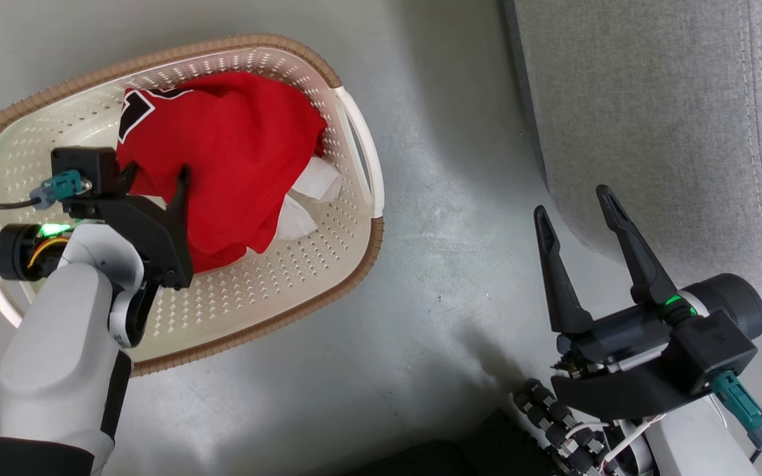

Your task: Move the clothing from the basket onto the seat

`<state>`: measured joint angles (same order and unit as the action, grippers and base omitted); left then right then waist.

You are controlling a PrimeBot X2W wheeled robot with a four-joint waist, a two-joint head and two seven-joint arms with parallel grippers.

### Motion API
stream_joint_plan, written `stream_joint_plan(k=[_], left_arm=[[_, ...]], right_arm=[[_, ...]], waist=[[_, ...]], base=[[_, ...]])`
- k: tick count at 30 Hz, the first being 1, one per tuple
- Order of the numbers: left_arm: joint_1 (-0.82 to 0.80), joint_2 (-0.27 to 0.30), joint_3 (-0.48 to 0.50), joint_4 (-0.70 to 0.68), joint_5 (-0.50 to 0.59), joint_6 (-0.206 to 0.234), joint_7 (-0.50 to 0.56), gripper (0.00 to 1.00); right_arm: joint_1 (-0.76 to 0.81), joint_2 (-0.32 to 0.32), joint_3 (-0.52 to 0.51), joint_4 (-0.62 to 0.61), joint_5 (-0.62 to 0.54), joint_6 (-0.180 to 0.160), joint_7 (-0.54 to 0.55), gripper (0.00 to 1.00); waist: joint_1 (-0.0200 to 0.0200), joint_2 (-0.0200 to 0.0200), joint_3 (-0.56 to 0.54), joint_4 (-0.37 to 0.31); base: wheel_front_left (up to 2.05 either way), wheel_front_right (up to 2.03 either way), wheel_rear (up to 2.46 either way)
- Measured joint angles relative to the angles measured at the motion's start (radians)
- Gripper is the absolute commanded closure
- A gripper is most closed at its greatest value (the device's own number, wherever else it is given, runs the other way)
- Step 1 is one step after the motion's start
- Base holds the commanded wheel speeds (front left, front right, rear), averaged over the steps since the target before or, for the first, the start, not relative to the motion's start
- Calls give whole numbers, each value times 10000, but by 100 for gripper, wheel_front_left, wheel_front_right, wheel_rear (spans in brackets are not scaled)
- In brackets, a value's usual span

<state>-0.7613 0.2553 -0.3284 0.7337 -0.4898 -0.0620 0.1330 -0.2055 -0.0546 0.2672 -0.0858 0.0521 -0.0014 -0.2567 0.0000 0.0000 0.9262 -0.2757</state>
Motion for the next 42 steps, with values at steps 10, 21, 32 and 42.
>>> stream_joint_plan(k=[10, 21, 32, 42], left_arm=[[-201, -71, -71, 593, 73, -90, -309, 0], [-432, -232, -270, 1120, 167, -192, -880, 100], [-515, -366, -38, 1513, 35, -357, -1645, 100], [117, -840, 6, 1549, -224, -531, -2736, 100]], right_arm=[[113, 6, -38, -117, 2, -86, 0, 0], [112, 4, -173, -255, 2, -173, 0, 0], [0, -4, -301, -138, 17, -171, 0, 0], [-356, -171, -650, 761, 105, -146, -2, 0]], waist=[[0, 0, 80, 86], [0, 0, 54, 66], [0, 1, -119, 114], [0, 0, -1019, 520]], base=[[0, 0, 0], [0, 0, 0], [0, 0, 0], [0, 0, 0]])
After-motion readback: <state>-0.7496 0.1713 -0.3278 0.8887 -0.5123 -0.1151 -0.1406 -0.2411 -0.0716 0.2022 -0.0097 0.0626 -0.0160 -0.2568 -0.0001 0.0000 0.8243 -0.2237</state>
